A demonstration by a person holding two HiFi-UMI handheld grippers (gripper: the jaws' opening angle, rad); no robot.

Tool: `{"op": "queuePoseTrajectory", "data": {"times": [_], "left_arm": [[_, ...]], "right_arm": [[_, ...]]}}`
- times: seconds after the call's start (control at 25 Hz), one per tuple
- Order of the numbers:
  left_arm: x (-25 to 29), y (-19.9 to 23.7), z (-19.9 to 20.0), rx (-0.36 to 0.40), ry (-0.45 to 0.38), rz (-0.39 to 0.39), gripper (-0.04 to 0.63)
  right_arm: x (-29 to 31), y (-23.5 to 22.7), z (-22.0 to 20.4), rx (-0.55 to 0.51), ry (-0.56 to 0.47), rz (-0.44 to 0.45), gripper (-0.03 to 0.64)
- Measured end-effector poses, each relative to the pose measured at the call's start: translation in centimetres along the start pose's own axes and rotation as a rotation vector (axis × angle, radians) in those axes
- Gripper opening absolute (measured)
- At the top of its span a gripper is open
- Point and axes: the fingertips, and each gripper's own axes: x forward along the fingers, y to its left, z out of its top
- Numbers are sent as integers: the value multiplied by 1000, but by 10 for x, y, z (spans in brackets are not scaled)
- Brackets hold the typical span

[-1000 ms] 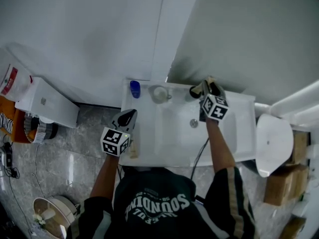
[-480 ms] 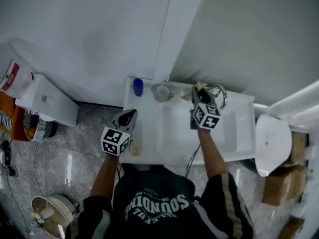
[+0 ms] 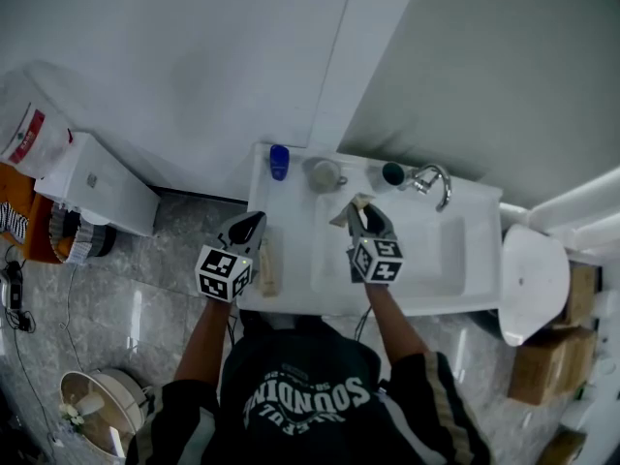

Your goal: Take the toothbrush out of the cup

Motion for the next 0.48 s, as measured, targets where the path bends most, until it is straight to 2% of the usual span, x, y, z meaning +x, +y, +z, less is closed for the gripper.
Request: {"op": "queuePoseTrajectory", "data": {"times": [0.2, 0.48], "left_arm": [[-8, 7, -6, -17, 2, 26, -2], [-21, 17, -21, -48, 16, 67, -2]], "right_arm": [[-19, 23, -22, 68, 33, 48, 121], [-29, 69, -84, 54, 170, 154, 121]]}}
